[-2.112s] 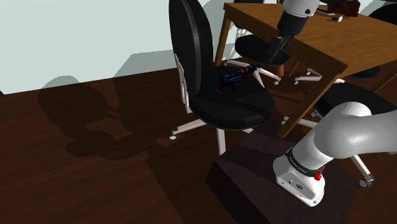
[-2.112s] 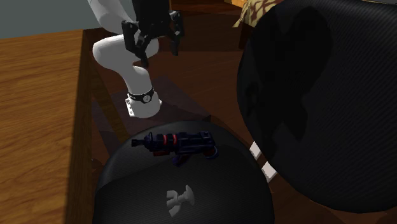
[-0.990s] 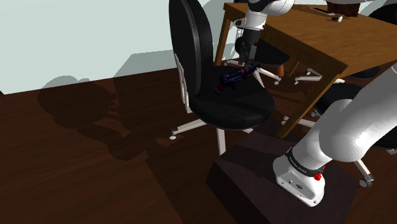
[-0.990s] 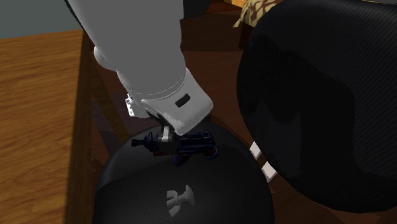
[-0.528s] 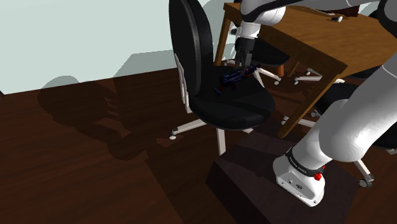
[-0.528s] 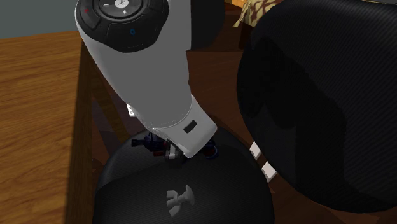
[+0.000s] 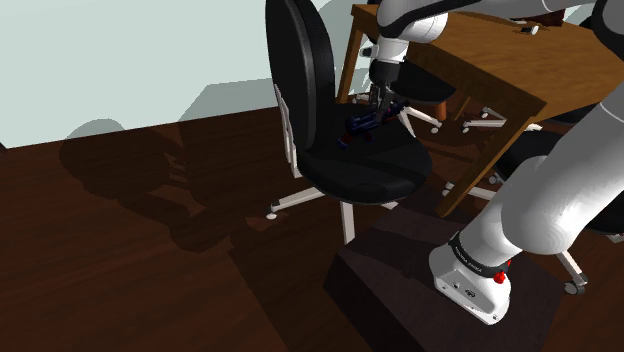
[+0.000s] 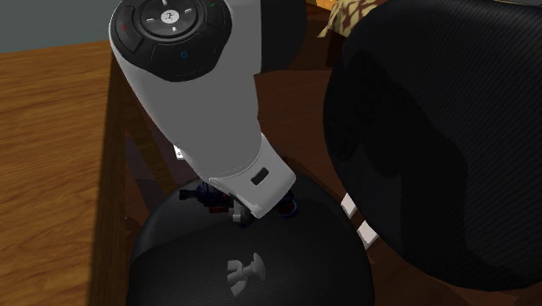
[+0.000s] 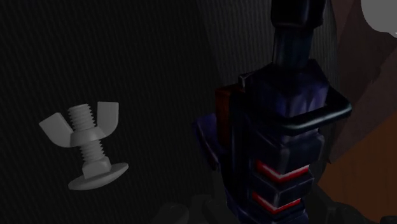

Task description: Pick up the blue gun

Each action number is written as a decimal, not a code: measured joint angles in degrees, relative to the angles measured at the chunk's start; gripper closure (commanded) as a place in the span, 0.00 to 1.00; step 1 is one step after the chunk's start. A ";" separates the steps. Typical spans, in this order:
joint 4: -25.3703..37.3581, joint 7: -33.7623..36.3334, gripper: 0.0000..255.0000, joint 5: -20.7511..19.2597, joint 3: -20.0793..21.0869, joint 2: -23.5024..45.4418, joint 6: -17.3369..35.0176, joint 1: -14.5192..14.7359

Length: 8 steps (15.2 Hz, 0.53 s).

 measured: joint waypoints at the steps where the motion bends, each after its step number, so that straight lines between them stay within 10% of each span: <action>1: -0.02 0.00 1.00 -0.01 0.00 -0.02 0.01 0.00; 8: 1.38 0.47 1.00 -0.35 0.01 -0.72 -2.10 0.00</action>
